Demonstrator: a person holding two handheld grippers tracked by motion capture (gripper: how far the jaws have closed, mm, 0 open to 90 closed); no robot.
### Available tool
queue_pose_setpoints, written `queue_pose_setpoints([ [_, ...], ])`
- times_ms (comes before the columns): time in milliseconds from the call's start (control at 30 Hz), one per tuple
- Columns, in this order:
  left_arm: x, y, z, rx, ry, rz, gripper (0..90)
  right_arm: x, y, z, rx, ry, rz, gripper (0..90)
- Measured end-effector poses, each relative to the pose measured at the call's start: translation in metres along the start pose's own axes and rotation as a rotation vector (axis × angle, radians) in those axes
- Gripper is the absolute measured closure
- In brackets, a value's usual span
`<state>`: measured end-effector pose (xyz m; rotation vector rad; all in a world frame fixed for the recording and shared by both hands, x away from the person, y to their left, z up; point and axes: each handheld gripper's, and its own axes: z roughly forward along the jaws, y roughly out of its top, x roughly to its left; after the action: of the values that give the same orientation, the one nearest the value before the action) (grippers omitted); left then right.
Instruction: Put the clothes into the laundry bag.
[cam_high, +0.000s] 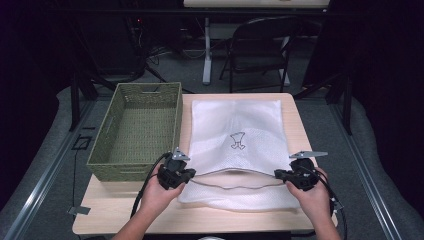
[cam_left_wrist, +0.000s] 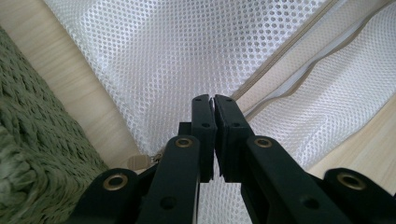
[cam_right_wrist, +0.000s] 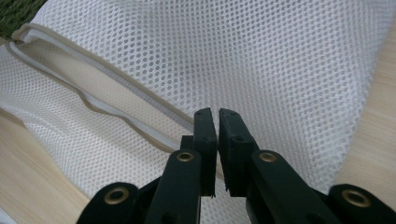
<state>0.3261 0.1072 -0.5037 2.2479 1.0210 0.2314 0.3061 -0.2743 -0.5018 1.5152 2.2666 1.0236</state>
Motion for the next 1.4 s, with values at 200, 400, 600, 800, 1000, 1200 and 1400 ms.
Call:
queue_pose_setpoints([
  [200, -0.007, -0.005, 0.001, 0.003, -0.013, 0.040, 87.2, 0.015, -0.006, -0.003, -0.018, 0.061, -0.080, 85.3],
  [400, -0.009, -0.014, -0.001, -0.016, -0.021, 0.052, 86.1, 0.032, -0.012, -0.001, -0.019, 0.112, -0.155, 85.4],
  [600, -0.009, -0.021, -0.001, -0.030, -0.028, 0.062, 84.4, 0.049, -0.018, 0.014, -0.018, 0.157, -0.240, 84.0],
  [800, -0.009, -0.026, 0.005, -0.012, -0.024, 0.072, 82.9, 0.061, -0.025, 0.032, 0.007, 0.186, -0.294, 82.6],
  [1000, -0.009, -0.027, 0.008, -0.014, -0.024, 0.074, 80.3, 0.068, -0.031, 0.042, -0.002, 0.209, -0.337, 80.8],
  [1200, -0.010, -0.029, 0.010, -0.023, -0.031, 0.071, 76.3, 0.075, -0.033, 0.046, -0.022, 0.217, -0.372, 77.3],
  [1400, -0.011, -0.030, 0.013, -0.034, -0.027, 0.085, 69.9, 0.079, -0.035, 0.048, -0.039, 0.246, -0.386, 71.7],
])
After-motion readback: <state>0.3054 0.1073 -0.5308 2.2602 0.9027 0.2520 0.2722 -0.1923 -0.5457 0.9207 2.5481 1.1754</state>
